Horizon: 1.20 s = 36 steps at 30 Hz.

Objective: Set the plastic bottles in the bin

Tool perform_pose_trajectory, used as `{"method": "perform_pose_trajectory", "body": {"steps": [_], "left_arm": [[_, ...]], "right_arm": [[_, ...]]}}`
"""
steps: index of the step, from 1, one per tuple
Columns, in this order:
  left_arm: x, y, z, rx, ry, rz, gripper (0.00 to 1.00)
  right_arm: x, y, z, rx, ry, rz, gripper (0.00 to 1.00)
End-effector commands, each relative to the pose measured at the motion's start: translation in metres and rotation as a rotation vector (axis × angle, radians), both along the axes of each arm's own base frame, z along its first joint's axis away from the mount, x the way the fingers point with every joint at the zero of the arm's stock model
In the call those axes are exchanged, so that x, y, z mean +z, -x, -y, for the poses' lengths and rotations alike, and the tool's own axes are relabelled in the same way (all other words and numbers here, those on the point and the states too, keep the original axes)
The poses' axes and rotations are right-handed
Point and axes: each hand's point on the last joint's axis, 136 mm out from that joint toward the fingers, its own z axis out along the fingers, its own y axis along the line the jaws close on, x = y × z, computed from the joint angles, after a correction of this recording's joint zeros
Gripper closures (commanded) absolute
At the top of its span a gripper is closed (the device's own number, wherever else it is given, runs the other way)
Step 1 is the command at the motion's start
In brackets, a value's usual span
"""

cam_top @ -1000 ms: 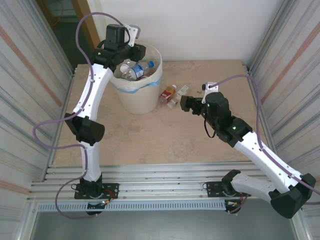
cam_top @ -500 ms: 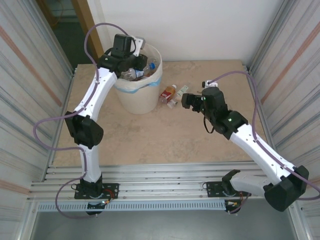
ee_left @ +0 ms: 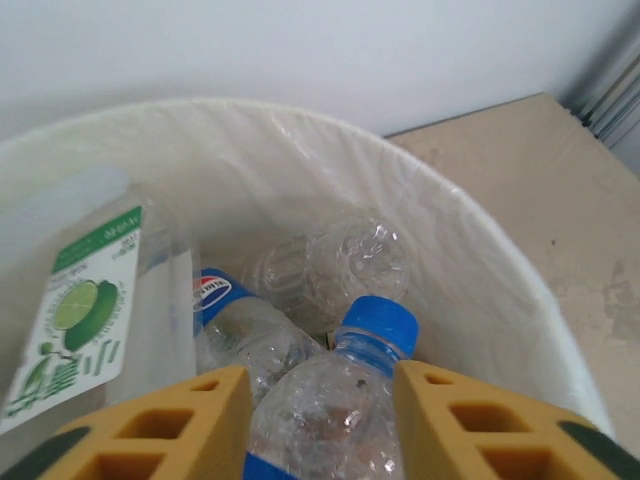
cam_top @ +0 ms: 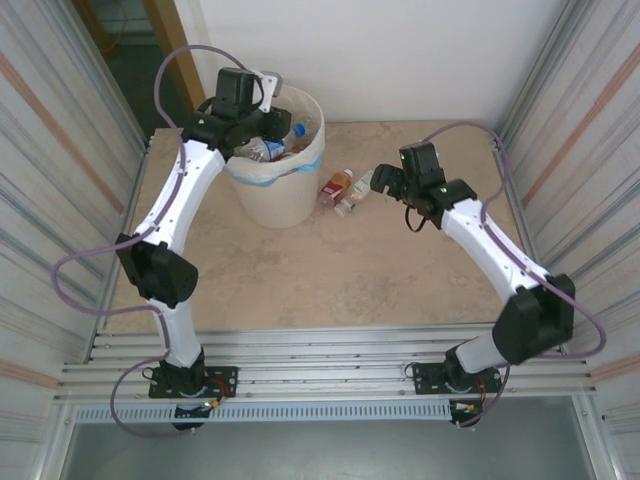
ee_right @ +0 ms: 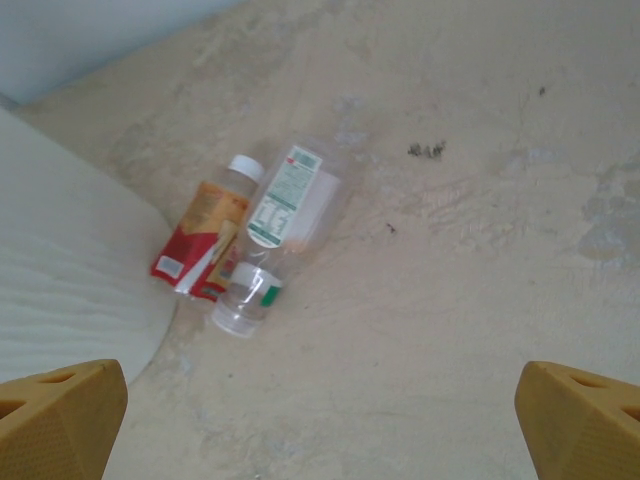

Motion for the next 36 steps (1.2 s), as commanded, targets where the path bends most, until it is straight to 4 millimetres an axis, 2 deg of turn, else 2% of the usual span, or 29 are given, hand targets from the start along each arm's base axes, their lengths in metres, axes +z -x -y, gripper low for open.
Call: {"method": "perform_pose_trajectory", "body": {"steps": [1, 4, 8, 12, 18, 20, 22, 23, 25, 30, 36], "left_arm": [[0.061, 0.025, -0.005, 0.003, 0.081, 0.125, 0.51], [0.075, 0.041, -0.008, -0.002, 0.101, 0.158, 0.46], [0.081, 0.066, -0.012, -0.001, 0.117, 0.19, 0.36], [0.08, 0.096, -0.02, 0.007, 0.154, 0.211, 0.25], [0.069, 0.135, -0.037, 0.032, 0.226, 0.222, 0.14], [0.067, 0.145, -0.041, 0.04, 0.247, 0.223, 0.09], [0.062, 0.154, -0.044, 0.047, 0.269, 0.219, 0.06], [0.062, 0.158, -0.046, 0.048, 0.281, 0.221, 0.04], [0.056, 0.164, -0.049, 0.056, 0.298, 0.214, 0.01], [0.047, 0.177, -0.054, 0.071, 0.333, 0.203, 0.01], [0.042, 0.185, -0.06, 0.086, 0.347, 0.197, 0.01]], "right_arm": [[-0.02, -0.011, -0.007, -0.009, -0.016, -0.088, 0.02], [-0.037, -0.028, -0.012, -0.015, -0.015, -0.124, 0.02], [-0.055, -0.052, -0.02, -0.02, -0.012, -0.145, 0.02], [-0.073, -0.073, -0.024, -0.04, 0.013, -0.173, 0.02], [-0.096, -0.097, -0.027, -0.076, 0.035, -0.199, 0.02], [-0.099, -0.105, -0.03, -0.078, 0.029, -0.201, 0.02], [-0.107, -0.11, -0.033, -0.076, 0.026, -0.215, 0.02], [-0.102, -0.117, -0.037, -0.075, 0.017, -0.201, 0.02], [-0.109, -0.122, -0.038, -0.079, 0.017, -0.21, 0.02], [-0.124, -0.129, -0.04, -0.085, 0.026, -0.238, 0.01], [-0.139, -0.133, -0.036, -0.091, 0.027, -0.264, 0.07]]}}
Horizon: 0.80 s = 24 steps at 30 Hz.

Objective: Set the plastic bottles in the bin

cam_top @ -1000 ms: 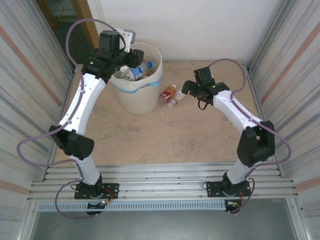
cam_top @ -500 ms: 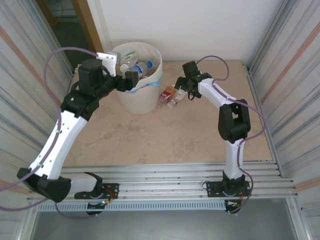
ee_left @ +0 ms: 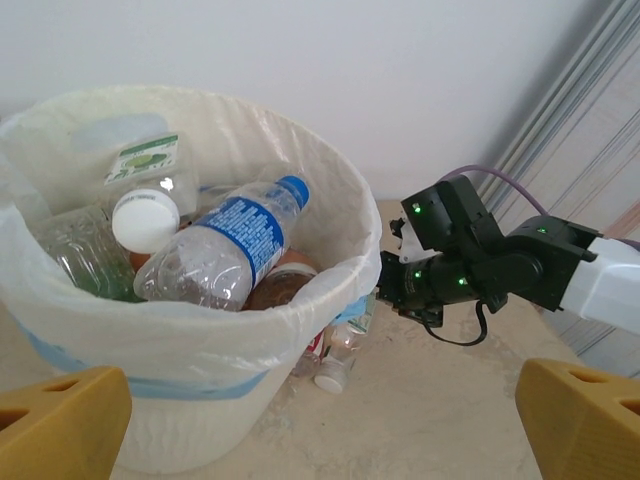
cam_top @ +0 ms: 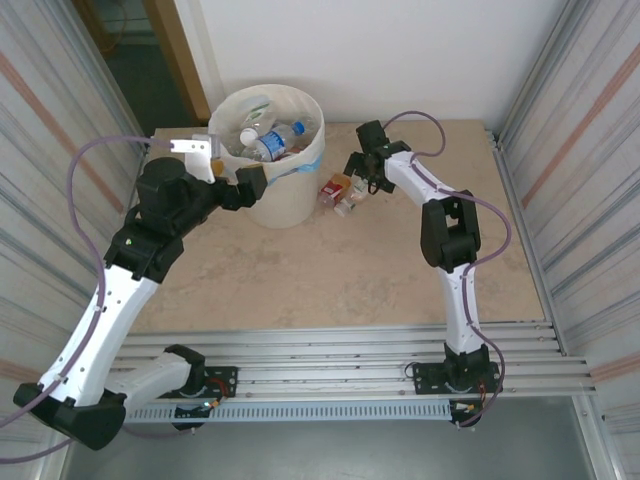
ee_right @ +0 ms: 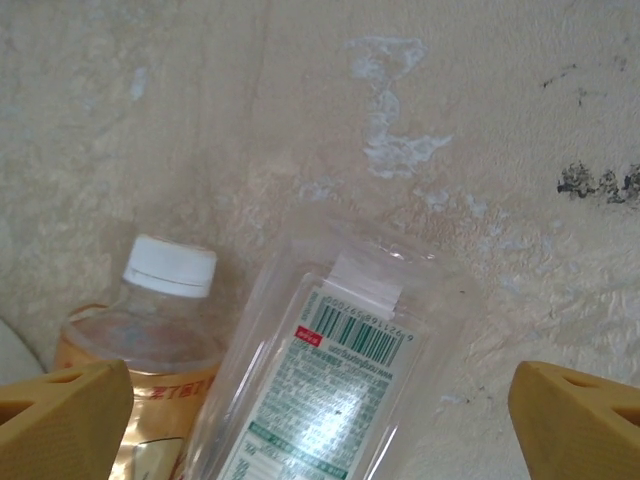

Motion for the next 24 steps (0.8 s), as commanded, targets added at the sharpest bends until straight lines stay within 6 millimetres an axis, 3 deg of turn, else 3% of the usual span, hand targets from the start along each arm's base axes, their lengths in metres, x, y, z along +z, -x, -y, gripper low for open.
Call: {"method": "perform_pose_trajectory", "body": {"steps": [1, 14, 22, 24], "left_arm": [[0.011, 0.006, -0.005, 0.027, 0.046, 0.038, 0.01], [0.002, 0.008, -0.008, 0.039, 0.059, 0.019, 0.01], [-0.012, 0.006, -0.01, 0.06, 0.072, -0.01, 0.01], [-0.015, 0.007, -0.012, 0.07, 0.073, -0.014, 0.01]], "right_arm": [[-0.01, -0.001, 0.01, -0.036, -0.001, -0.037, 0.08], [-0.039, 0.009, 0.021, -0.032, 0.011, -0.114, 0.23], [-0.046, 0.026, 0.023, -0.017, 0.004, -0.139, 0.2], [-0.056, 0.038, 0.027, -0.013, 0.019, -0.172, 0.19]]}}
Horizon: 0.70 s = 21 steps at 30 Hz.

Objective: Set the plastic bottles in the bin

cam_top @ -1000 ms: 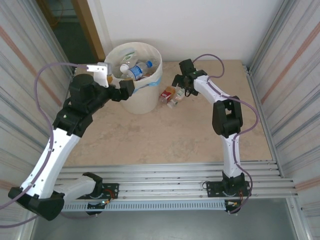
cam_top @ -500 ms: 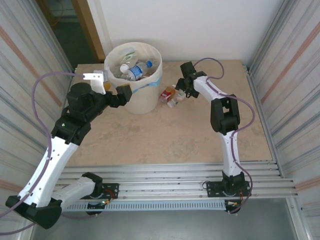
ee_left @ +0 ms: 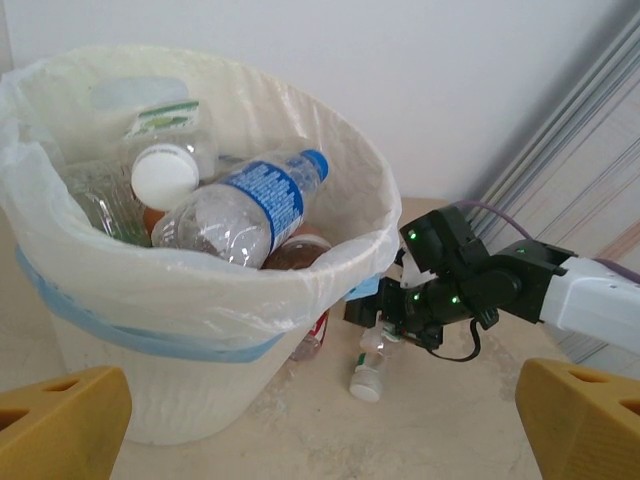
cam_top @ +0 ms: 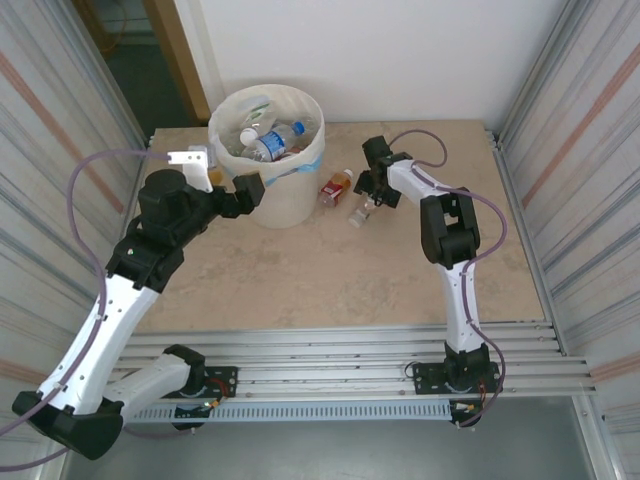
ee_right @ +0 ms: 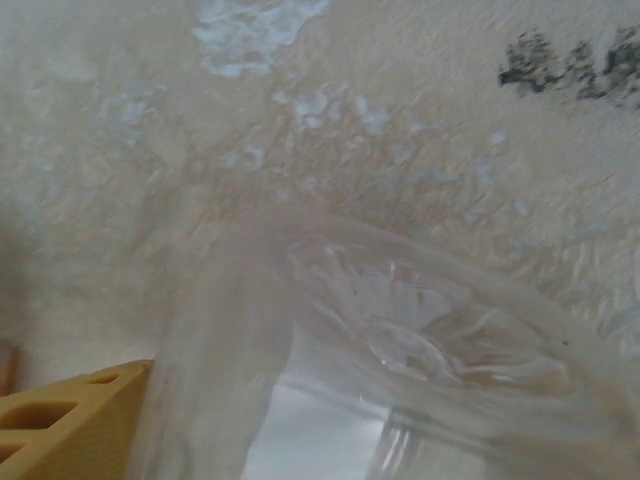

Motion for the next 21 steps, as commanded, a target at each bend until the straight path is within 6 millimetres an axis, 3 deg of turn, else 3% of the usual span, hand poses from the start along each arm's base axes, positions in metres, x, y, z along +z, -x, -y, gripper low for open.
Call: {"method": "perform_pose_trajectory", "body": {"steps": [1, 17, 21], "left_arm": [[0.005, 0.003, -0.006, 0.034, 0.027, 0.025, 0.01], [-0.007, 0.006, -0.008, 0.044, 0.054, 0.01, 0.01], [-0.013, 0.008, -0.007, 0.044, 0.066, -0.005, 0.01]], "right_arm": [[-0.001, 0.02, 0.006, 0.006, 0.008, -0.048, 0.18], [0.009, 0.059, 0.02, 0.039, 0.078, -0.066, 0.14], [0.004, 0.065, 0.019, 0.051, 0.066, -0.075, 0.18]]}}
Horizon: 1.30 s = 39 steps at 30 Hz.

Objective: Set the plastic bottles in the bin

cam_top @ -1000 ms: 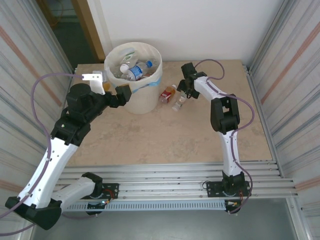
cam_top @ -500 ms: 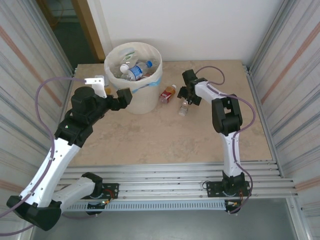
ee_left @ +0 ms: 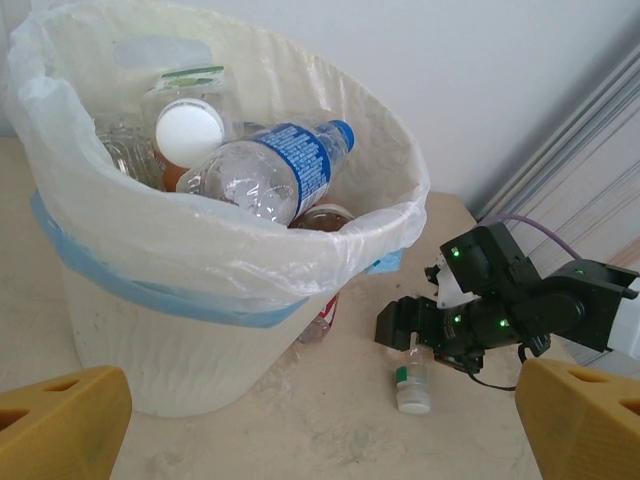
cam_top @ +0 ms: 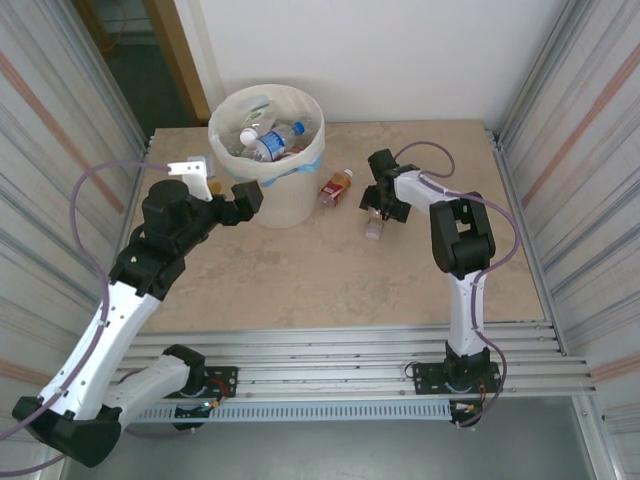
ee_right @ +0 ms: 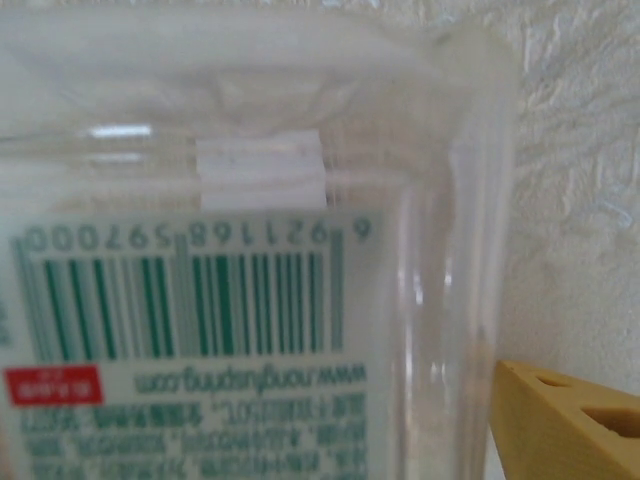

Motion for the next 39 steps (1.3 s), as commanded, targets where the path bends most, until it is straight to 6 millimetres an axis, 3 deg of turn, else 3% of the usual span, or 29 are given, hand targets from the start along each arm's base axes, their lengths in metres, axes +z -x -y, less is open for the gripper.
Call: {"method": "perform_pose_trajectory", "body": {"steps": [1, 10, 16, 22, 28, 32, 39], "left_arm": [[0.007, 0.003, -0.002, 0.014, 0.041, 0.03, 0.01], [-0.003, 0.005, -0.004, 0.027, 0.05, 0.011, 0.01], [-0.004, 0.005, -0.002, 0.02, 0.054, 0.007, 0.01], [0.002, 0.007, 0.002, -0.003, 0.082, 0.023, 0.01], [0.011, 0.008, 0.013, -0.059, 0.132, 0.045, 0.01], [0.018, 0.011, 0.032, -0.128, 0.155, 0.062, 0.02], [0.032, 0.013, 0.072, -0.229, 0.138, 0.11, 0.02]], "right_arm": [[0.008, 0.011, 0.001, 0.023, 0.01, -0.01, 0.19], [0.008, 0.021, -0.011, 0.071, -0.012, -0.015, 0.41], [0.036, 0.025, -0.024, 0.138, -0.051, 0.061, 0.54], [0.098, 0.037, -0.049, 0.295, -0.132, 0.295, 0.57], [0.178, 0.072, -0.082, 0.522, -0.166, 0.603, 0.59], [0.225, 0.101, -0.105, 0.655, -0.141, 0.774, 0.59], [0.279, 0.144, -0.129, 0.794, -0.161, 0.962, 0.59]]}}
